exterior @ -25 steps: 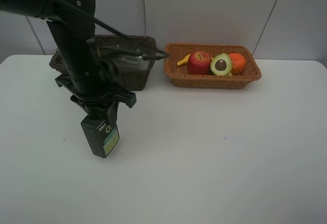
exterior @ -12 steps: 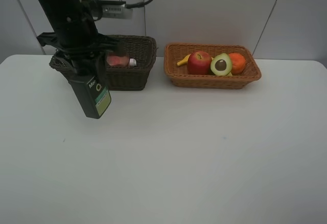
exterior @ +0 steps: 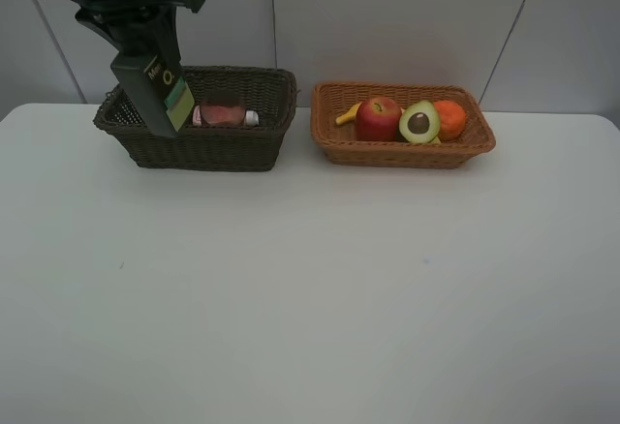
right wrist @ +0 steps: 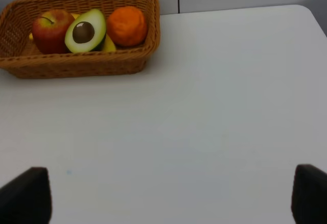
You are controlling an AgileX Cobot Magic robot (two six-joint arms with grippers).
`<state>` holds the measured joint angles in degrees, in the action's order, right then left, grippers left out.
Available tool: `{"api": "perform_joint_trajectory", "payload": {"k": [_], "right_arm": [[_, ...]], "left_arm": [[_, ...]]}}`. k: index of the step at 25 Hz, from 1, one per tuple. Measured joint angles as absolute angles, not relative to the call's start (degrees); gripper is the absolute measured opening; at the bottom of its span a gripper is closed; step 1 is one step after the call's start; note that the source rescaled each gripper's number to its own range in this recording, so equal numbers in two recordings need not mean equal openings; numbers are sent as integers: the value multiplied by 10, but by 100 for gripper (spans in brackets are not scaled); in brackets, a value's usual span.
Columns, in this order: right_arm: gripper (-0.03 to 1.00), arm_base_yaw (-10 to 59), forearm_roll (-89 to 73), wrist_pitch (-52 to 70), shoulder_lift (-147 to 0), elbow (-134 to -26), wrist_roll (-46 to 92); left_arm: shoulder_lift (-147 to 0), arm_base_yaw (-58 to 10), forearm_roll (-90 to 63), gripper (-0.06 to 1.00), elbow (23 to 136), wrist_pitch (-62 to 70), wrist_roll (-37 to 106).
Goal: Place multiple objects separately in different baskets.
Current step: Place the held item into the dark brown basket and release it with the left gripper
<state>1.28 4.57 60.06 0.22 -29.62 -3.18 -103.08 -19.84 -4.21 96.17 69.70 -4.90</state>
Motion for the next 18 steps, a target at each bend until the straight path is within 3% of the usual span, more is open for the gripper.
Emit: {"api": "perform_joint_trajectory", "payload": {"k": [18], "right_arm": [[100, 13, 46, 601, 2, -296, -32]], "left_arm": [[-1106, -195, 60, 51, 976, 475, 68]]}}
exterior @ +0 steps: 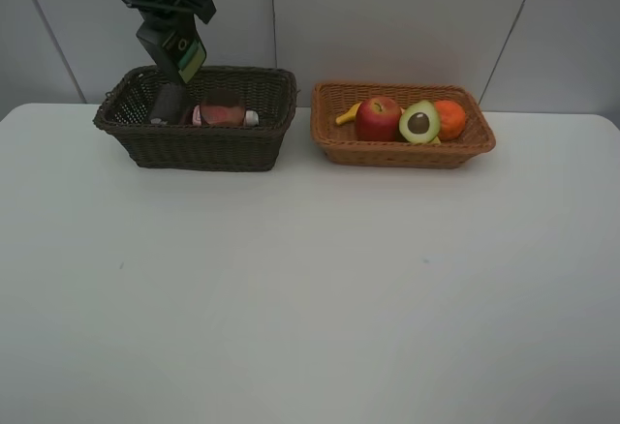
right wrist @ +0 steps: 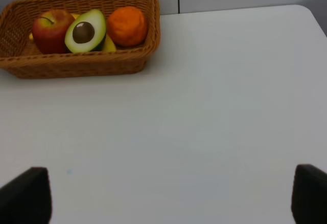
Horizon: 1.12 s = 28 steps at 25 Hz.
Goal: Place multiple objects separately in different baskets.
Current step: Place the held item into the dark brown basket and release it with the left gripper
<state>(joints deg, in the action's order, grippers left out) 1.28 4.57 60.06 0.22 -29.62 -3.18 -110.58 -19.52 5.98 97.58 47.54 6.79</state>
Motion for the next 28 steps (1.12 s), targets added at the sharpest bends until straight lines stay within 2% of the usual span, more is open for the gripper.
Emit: {"api": "perform_joint_trajectory", "payload": {"k": [10, 28], "right_arm": [[100, 13, 46, 601, 2, -296, -32], [100, 13, 46, 601, 2, -296, -32]], "left_arm": [[-1168, -195, 98, 51, 976, 380, 81], [-1202, -195, 121, 51, 976, 356, 81]]}}
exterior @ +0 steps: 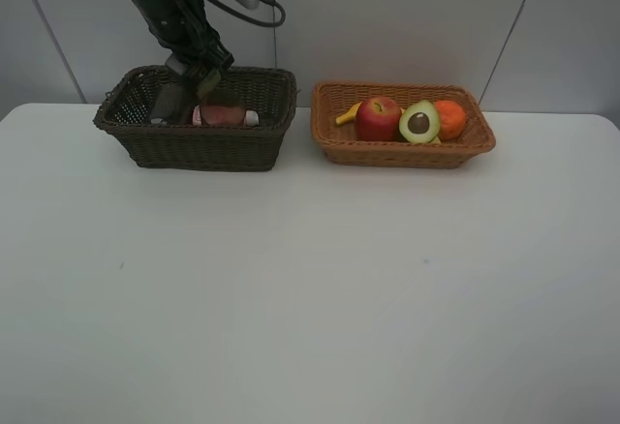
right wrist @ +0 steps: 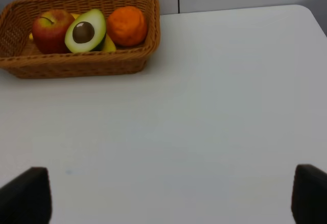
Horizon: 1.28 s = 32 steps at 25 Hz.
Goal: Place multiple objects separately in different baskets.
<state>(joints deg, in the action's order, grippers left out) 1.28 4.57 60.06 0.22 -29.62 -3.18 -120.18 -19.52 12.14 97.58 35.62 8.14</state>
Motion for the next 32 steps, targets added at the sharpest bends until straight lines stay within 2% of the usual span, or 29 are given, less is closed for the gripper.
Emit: {"api": "perform_joint_trajectory", "payload": {"k": [13, 15, 17, 19, 23, 32], "right_arm": [[100, 13, 46, 601, 2, -296, -32], [100, 13, 46, 601, 2, -296, -32], [100, 13, 46, 601, 2, -296, -32], [100, 13, 46, 601, 2, -296, -32], [100, 13, 46, 601, 2, -296, -32], [100, 13, 46, 601, 2, -296, -32]], "left_arm": [[-1202, -195, 122, 51, 976, 356, 81], [-1202, -195, 122, 60, 976, 355, 81], [-1202, -195, 122, 85, 976, 350, 81], [-1202, -195, 123, 95, 976, 348, 81], [-1202, -195, 124, 99, 976, 348, 81], [-1202, -195, 124, 100, 976, 348, 81]]}}
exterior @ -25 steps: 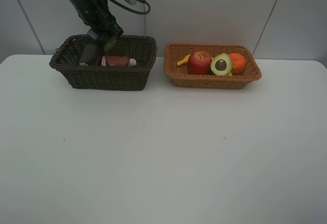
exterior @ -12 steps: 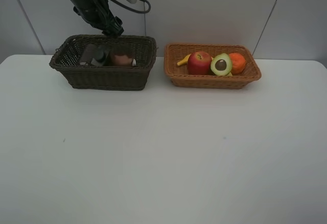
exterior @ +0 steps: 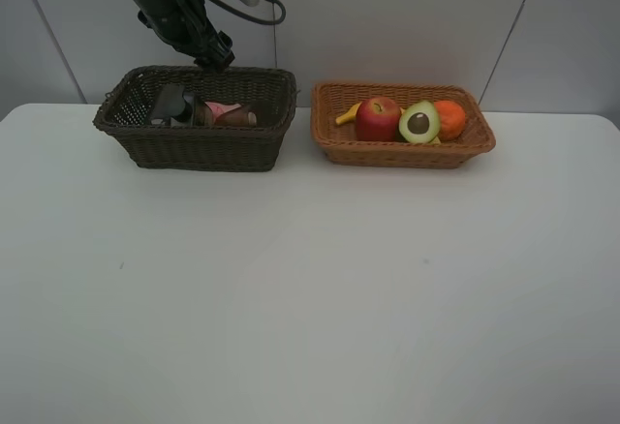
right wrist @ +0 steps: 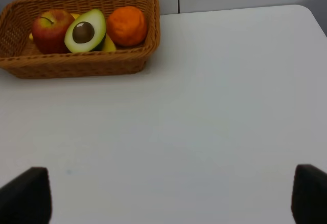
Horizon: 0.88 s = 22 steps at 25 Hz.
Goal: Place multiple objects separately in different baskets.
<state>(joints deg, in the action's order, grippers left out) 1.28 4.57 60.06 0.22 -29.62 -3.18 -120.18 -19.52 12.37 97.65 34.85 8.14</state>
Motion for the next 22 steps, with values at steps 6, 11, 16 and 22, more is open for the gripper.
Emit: {"api": "perform_joint_trajectory", "payload": {"k": [6, 11, 16, 22], "right_arm": [[100, 13, 46, 601, 2, -296, -32], [100, 13, 46, 601, 2, -296, -32], [100, 13, 46, 601, 2, -296, -32], [100, 13, 46, 601, 2, -296, -32]], "left_arm": [[-1202, -195, 124, 100, 976, 348, 81], [-1202, -195, 124, 100, 976, 348, 81], [-1202, -195, 115, 100, 976, 349, 81], [-1171, -195, 97, 100, 976, 379, 80]]}}
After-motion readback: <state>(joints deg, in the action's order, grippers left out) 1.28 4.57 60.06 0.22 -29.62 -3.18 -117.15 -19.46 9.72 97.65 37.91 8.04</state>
